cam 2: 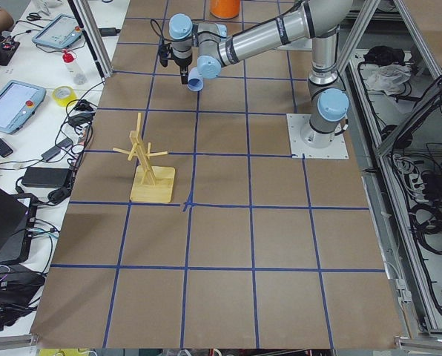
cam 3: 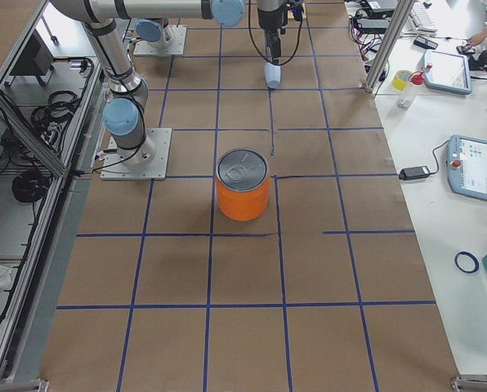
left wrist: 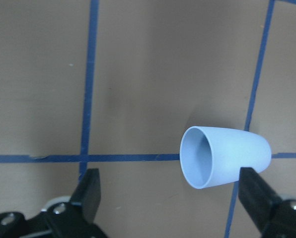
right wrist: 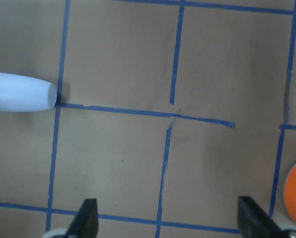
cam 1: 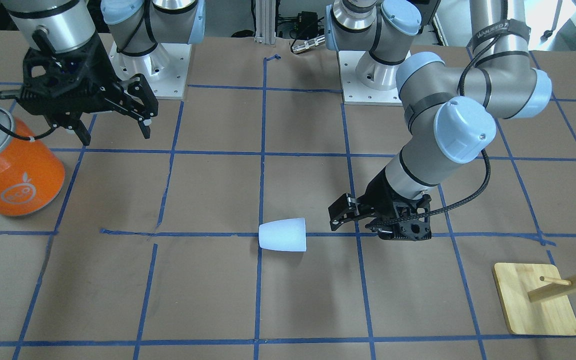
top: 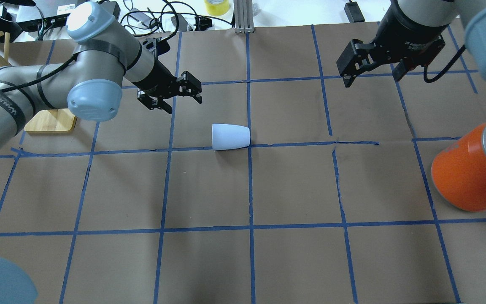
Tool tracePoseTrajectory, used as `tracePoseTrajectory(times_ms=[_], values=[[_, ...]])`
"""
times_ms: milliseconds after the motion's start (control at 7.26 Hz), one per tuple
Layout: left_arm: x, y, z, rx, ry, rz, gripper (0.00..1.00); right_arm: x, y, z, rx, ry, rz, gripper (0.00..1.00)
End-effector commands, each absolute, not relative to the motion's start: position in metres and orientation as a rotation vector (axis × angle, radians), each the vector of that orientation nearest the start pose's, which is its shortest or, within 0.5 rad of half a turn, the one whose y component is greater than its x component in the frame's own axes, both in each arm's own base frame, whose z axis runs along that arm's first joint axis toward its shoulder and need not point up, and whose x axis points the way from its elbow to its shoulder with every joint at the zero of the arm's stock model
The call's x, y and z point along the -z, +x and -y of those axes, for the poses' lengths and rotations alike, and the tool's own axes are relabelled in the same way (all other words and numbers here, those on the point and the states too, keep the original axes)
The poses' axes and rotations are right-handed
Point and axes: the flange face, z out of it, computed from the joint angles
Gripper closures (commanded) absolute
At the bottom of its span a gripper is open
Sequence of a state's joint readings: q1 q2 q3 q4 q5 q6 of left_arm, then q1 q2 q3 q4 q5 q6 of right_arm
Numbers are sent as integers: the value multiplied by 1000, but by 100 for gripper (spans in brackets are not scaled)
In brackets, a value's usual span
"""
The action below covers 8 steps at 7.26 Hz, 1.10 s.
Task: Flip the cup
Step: 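Reach the left gripper toward the lying cup while the right arm withdraws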
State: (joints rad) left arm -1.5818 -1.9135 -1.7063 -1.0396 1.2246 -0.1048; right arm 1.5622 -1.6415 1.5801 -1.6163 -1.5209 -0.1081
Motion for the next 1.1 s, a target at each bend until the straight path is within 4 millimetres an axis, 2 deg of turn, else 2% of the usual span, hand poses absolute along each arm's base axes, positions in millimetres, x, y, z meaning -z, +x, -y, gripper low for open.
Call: tracePoseTrajectory(times_ms=[0, 138, 275, 688, 964], values=[[-261, -209, 590, -59, -102, -3502, 0, -531, 135, 451, 144, -151, -3091, 0], [-251, -210, 593, -81, -103, -3505, 0, -530, 135, 453, 149, -153, -3086, 0], [-246, -210, 594, -89, -99, -3503, 0, -543, 133, 452, 202, -173, -3084, 0], [-227, -221, 594, -184, -149, -3590, 0, -537, 131, 459, 230, -238, -3088, 0], [-221, -237, 589, -219, -113, -3589, 0, -532, 130, 474, 231, -283, -3085, 0]])
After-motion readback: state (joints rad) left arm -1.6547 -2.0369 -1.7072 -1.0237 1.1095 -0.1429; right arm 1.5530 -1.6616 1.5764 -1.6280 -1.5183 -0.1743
